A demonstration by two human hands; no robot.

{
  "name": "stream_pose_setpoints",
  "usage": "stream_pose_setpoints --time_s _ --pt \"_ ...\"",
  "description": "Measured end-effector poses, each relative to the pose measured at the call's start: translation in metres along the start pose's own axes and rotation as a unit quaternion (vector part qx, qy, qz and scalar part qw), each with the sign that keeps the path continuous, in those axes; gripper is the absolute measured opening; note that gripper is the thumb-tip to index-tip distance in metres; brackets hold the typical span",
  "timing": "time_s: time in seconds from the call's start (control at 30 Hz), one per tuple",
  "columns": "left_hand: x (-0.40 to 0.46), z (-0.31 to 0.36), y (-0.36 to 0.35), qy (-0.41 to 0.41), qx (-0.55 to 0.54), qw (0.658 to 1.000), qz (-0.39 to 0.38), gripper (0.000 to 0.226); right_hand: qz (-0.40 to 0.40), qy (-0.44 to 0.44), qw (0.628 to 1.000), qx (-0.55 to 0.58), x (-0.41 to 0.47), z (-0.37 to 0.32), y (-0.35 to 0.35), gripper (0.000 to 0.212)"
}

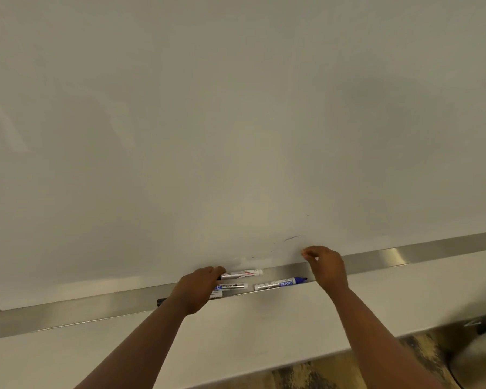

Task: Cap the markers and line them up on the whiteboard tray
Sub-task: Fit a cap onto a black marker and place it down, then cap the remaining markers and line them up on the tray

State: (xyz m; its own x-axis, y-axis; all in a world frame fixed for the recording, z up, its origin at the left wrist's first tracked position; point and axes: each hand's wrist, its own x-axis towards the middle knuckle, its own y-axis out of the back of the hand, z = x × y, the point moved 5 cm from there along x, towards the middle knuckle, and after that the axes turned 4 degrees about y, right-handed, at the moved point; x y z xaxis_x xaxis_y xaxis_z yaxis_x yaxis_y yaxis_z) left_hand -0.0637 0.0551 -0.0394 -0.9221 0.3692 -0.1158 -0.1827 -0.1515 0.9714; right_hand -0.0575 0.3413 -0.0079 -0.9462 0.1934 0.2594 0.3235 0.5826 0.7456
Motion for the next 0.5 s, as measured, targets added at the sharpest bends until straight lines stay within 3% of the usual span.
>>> stream_pose_setpoints --time_s 0.23,0.37,0.5 --pt "0.006 0.005 -0.006 0.007 0.044 0.997 0.056 0.038 -0.123 0.002 0.964 -0.234 0.001 0.034 -0.017 0.034" --pt "0.007 0.011 -0.004 -0.002 0.065 0.993 0.102 0.028 -0.133 0.004 0.946 -0.297 0.002 0.037 -0.022 0.029" --pt "0.008 0.014 0.004 -0.023 0.081 0.985 0.147 0.016 -0.144 -0.015 0.948 -0.284 0.003 0.047 -0.026 0.026"
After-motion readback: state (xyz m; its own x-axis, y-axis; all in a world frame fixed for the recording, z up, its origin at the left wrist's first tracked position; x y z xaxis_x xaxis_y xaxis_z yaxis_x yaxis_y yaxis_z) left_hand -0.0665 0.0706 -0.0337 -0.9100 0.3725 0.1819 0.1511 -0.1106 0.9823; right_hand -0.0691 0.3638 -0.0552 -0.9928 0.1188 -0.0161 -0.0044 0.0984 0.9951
